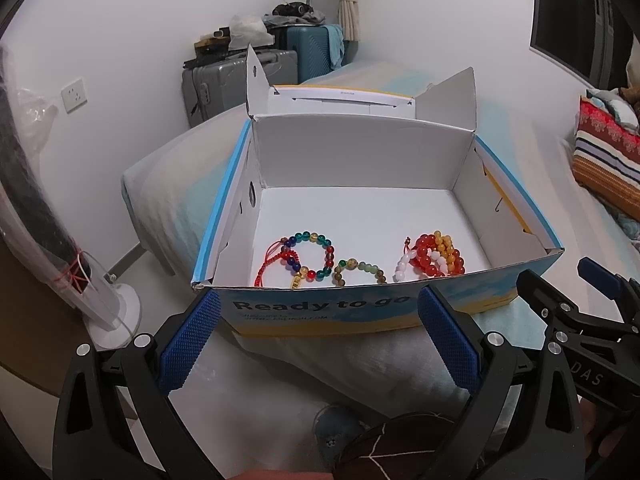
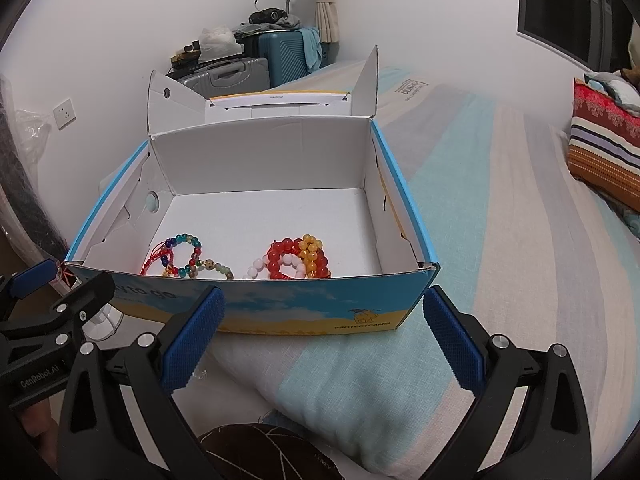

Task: Organize jewelry

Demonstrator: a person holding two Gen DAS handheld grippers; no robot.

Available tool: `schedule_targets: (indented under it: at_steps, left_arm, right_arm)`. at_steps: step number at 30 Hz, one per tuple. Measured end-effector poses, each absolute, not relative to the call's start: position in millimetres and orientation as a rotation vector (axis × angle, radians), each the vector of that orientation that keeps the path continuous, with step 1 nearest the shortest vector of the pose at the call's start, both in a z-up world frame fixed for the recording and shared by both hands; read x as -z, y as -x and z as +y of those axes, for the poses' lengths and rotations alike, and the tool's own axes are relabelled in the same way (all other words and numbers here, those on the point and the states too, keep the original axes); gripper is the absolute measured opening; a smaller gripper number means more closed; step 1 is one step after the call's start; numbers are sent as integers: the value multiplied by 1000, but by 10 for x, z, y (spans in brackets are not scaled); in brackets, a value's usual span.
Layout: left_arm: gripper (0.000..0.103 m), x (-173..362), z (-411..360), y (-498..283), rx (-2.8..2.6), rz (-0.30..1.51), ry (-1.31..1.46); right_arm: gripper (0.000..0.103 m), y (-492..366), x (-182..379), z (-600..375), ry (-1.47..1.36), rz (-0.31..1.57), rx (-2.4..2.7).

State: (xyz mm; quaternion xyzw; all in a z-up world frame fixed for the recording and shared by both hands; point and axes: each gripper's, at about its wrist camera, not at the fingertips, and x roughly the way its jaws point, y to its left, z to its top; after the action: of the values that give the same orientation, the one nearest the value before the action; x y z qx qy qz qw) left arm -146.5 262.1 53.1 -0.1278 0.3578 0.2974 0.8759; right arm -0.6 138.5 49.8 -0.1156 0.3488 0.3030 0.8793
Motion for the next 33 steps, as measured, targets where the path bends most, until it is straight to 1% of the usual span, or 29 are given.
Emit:
schedule_targets:
  at_steps: [33]
  left_arm:
    - [97,-554,2642,1446,-645,750,239]
  right_arm:
    - [95,16,-507,1407,242,726,-633]
